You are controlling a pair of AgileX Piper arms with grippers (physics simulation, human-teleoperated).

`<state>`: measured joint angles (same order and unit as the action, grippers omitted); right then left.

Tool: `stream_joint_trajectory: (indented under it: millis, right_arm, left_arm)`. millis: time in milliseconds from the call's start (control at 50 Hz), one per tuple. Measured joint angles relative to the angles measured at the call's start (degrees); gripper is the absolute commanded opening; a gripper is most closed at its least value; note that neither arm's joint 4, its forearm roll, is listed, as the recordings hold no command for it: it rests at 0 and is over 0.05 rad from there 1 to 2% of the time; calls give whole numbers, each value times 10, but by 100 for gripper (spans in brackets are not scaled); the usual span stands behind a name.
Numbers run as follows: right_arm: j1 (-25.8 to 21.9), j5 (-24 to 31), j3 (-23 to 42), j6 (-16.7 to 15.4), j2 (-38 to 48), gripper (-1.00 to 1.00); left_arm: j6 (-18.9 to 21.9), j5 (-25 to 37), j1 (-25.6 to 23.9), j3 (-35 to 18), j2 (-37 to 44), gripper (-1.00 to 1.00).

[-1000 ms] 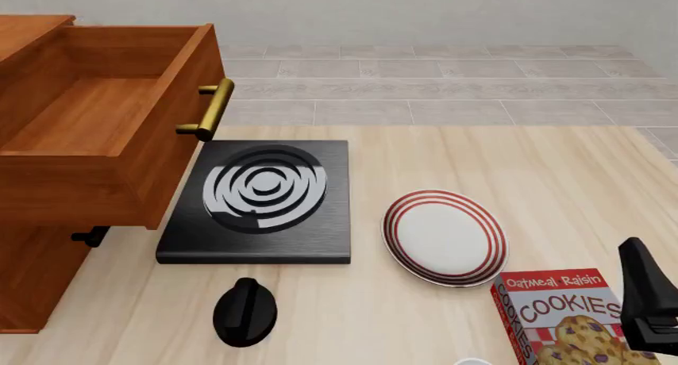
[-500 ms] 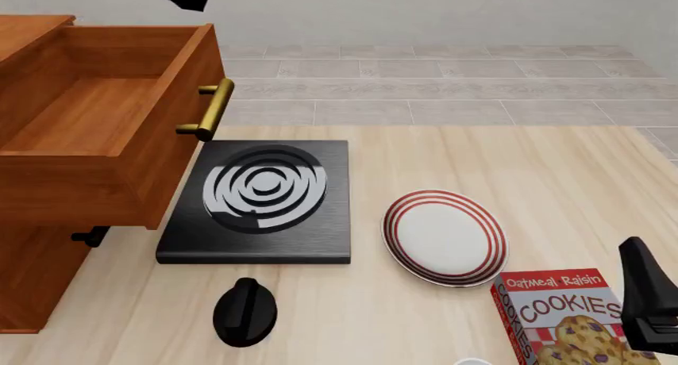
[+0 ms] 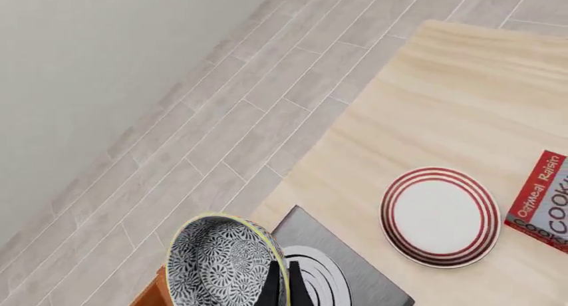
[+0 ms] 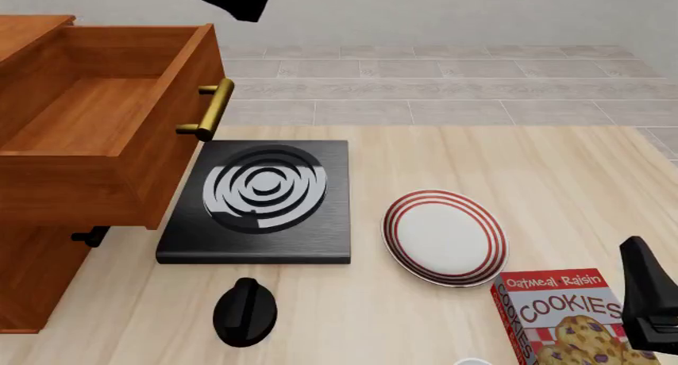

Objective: Pick the akita bowl in the top layer of the wooden cabinet and place it on the plate.

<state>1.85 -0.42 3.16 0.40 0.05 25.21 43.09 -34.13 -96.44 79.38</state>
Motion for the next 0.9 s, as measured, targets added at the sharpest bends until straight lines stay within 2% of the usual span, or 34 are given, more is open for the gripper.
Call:
stream_joint_trajectory:
  millis: [500, 900]
  right_arm:
    - [1, 3, 3, 9, 0, 100]
    - [0, 7, 6, 18, 0, 100]
  left_arm:
    - [-14, -38, -46, 4, 34, -100]
    - [-20, -86, -76, 31, 60, -100]
